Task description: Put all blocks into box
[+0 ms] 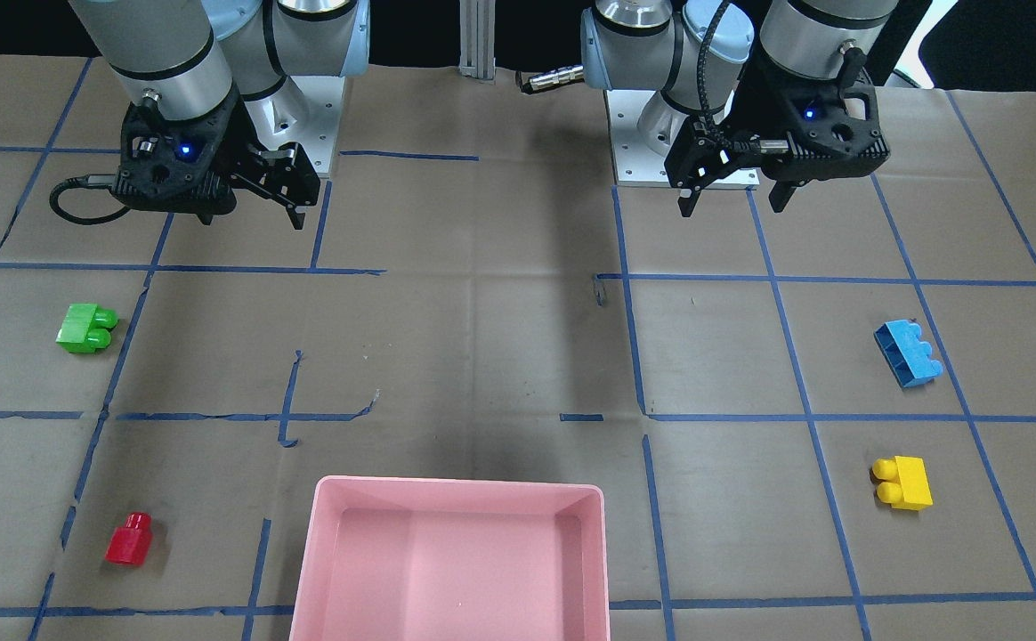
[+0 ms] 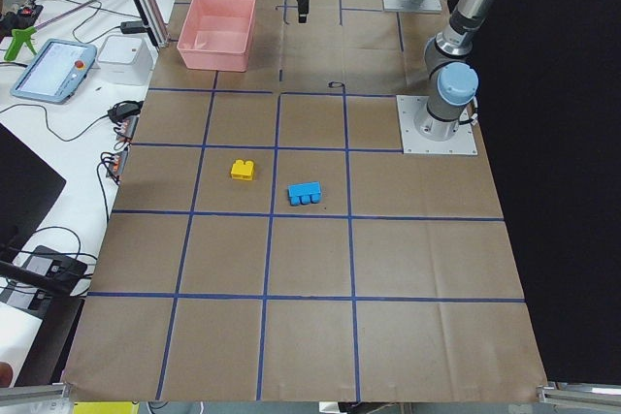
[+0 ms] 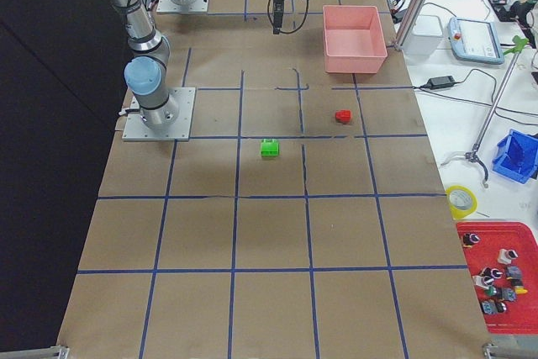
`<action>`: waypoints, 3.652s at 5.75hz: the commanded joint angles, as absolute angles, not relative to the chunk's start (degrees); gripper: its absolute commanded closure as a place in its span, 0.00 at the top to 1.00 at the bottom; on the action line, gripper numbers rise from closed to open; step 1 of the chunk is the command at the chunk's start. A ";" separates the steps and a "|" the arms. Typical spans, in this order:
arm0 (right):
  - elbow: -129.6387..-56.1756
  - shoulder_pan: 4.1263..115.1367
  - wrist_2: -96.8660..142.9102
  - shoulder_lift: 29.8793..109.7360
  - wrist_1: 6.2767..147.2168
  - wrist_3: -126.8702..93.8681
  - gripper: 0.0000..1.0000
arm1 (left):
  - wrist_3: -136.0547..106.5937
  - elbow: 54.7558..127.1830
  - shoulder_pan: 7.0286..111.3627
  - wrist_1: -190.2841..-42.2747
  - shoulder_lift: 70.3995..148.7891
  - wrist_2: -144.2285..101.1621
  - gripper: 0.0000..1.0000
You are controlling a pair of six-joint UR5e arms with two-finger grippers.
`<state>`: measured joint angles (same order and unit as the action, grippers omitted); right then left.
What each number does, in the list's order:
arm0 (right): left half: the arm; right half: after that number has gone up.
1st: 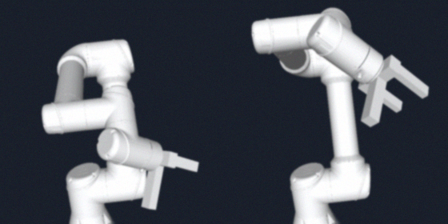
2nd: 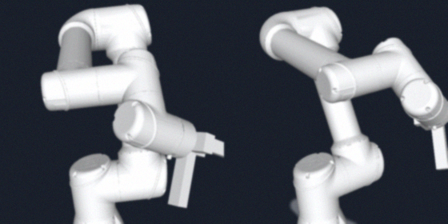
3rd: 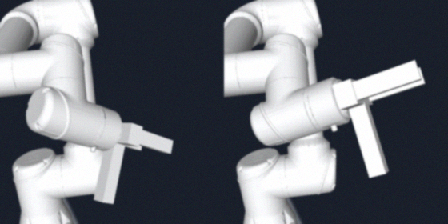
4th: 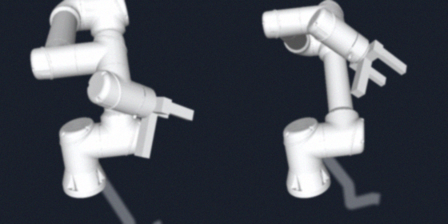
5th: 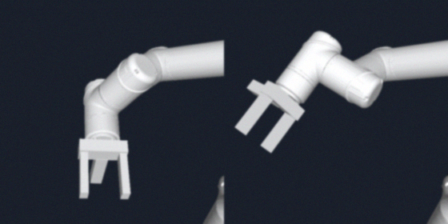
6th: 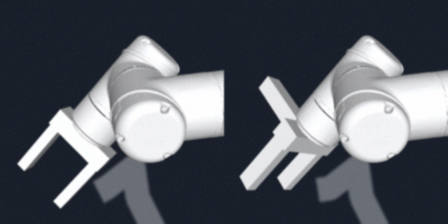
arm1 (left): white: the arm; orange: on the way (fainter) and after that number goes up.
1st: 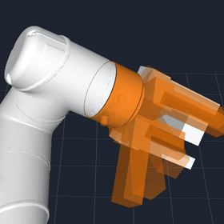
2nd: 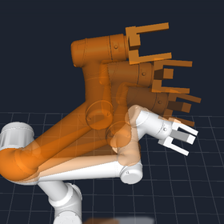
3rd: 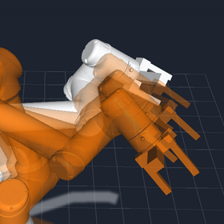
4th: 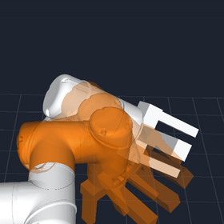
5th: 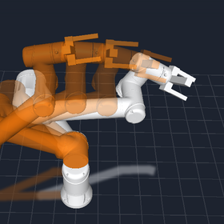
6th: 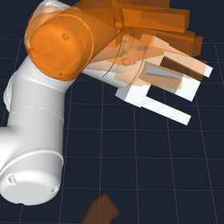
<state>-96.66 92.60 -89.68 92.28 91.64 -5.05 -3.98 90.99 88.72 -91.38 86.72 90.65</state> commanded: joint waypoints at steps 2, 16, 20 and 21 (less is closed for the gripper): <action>-96.59 92.37 -89.65 92.37 91.84 -5.01 1.00 | 5.64 91.32 76.18 -89.92 87.53 90.70 1.00; -120.73 57.14 -91.58 91.69 125.94 30.59 1.00 | 39.02 107.65 45.97 -50.13 111.61 88.52 0.99; -126.38 55.11 -91.23 82.55 140.42 39.08 0.94 | 39.55 112.06 45.70 -42.19 112.94 89.03 0.99; -129.00 54.06 -91.32 81.49 144.54 40.85 0.96 | 39.55 112.67 45.53 -42.54 112.94 89.21 0.99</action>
<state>-126.93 54.86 -91.34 82.75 140.96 38.77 39.51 112.21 45.69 -42.31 113.00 88.93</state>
